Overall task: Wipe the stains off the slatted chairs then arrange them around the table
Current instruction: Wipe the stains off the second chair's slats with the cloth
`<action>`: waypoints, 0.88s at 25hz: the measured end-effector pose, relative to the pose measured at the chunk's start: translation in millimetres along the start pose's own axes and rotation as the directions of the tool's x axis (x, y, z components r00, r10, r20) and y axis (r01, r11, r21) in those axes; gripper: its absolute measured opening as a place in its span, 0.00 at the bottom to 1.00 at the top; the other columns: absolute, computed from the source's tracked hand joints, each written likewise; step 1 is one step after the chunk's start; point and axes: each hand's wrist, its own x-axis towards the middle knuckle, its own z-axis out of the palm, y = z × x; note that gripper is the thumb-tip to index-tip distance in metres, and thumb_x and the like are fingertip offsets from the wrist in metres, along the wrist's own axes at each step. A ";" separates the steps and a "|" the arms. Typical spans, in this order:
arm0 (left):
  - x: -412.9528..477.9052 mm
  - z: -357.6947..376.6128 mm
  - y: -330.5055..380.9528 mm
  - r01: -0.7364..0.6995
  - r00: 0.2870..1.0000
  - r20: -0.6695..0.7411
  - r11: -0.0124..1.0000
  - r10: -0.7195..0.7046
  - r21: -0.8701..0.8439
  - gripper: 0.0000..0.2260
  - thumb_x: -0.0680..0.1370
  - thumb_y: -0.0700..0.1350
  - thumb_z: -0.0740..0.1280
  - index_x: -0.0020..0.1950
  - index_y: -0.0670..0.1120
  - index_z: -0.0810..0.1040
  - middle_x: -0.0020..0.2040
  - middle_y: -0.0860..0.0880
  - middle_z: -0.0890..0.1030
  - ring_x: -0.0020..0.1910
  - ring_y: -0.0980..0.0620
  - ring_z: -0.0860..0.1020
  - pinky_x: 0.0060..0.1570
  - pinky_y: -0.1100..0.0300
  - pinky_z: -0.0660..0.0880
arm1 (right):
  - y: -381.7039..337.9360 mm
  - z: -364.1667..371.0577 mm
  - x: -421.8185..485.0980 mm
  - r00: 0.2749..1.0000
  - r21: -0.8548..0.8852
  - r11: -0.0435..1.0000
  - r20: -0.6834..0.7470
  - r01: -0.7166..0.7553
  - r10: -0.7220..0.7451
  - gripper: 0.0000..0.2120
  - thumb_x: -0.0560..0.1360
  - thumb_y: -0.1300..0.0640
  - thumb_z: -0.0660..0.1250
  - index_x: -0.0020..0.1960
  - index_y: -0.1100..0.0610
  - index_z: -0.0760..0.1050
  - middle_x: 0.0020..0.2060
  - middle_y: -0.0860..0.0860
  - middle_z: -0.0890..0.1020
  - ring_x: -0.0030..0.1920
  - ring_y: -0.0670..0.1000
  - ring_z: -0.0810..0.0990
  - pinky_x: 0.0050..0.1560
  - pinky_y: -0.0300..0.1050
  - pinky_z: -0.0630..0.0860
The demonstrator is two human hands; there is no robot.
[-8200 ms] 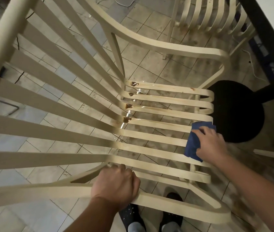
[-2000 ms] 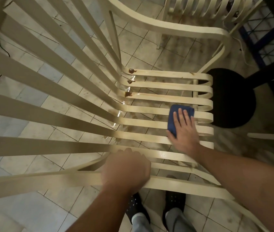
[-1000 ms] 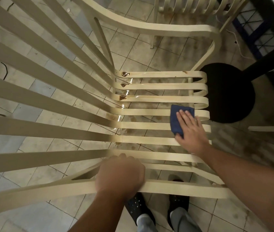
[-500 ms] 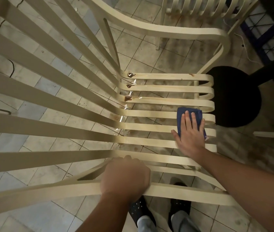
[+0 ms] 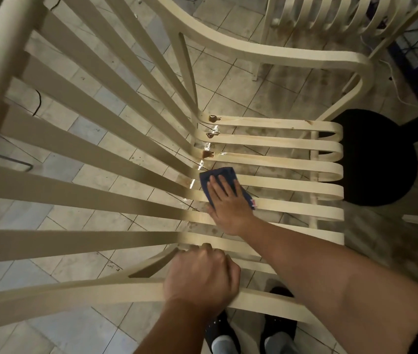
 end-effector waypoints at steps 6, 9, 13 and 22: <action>-0.8 -2.5 2.0 0.010 1.000 0.022 1.000 -0.011 0.022 0.22 0.82 0.56 0.49 0.45 0.48 0.80 0.45 0.46 0.81 0.37 0.48 0.71 0.38 0.54 0.66 | -21.2 12.9 7.5 0.996 0.035 0.999 -0.081 -0.032 0.035 0.34 0.85 0.41 0.49 0.83 0.57 0.44 0.83 0.52 0.48 0.82 0.53 0.42 0.80 0.61 0.39; 0.1 -1.7 1.6 0.013 0.999 0.029 1.000 -0.013 0.026 0.23 0.82 0.56 0.49 0.44 0.48 0.80 0.45 0.47 0.81 0.38 0.48 0.73 0.38 0.55 0.67 | -5.0 16.9 -1.4 0.988 0.061 0.994 -0.124 -0.090 0.097 0.35 0.84 0.40 0.50 0.83 0.56 0.43 0.83 0.52 0.47 0.82 0.53 0.43 0.80 0.61 0.41; 0.4 -2.9 3.0 0.015 0.998 0.052 0.999 -0.017 0.034 0.22 0.82 0.56 0.49 0.45 0.48 0.79 0.46 0.48 0.81 0.39 0.48 0.75 0.40 0.54 0.68 | 29.3 17.3 -31.5 0.953 0.090 0.969 -0.185 -0.229 0.242 0.39 0.82 0.37 0.53 0.83 0.57 0.45 0.83 0.54 0.47 0.82 0.55 0.44 0.80 0.63 0.47; 1.5 -1.6 3.6 0.050 0.995 0.088 0.997 -0.055 0.065 0.24 0.82 0.58 0.48 0.46 0.49 0.79 0.48 0.49 0.81 0.39 0.50 0.71 0.40 0.55 0.66 | 110.3 13.4 -100.3 0.863 0.086 0.867 -0.090 -0.490 0.497 0.45 0.81 0.37 0.56 0.82 0.55 0.32 0.81 0.51 0.35 0.80 0.53 0.32 0.80 0.63 0.41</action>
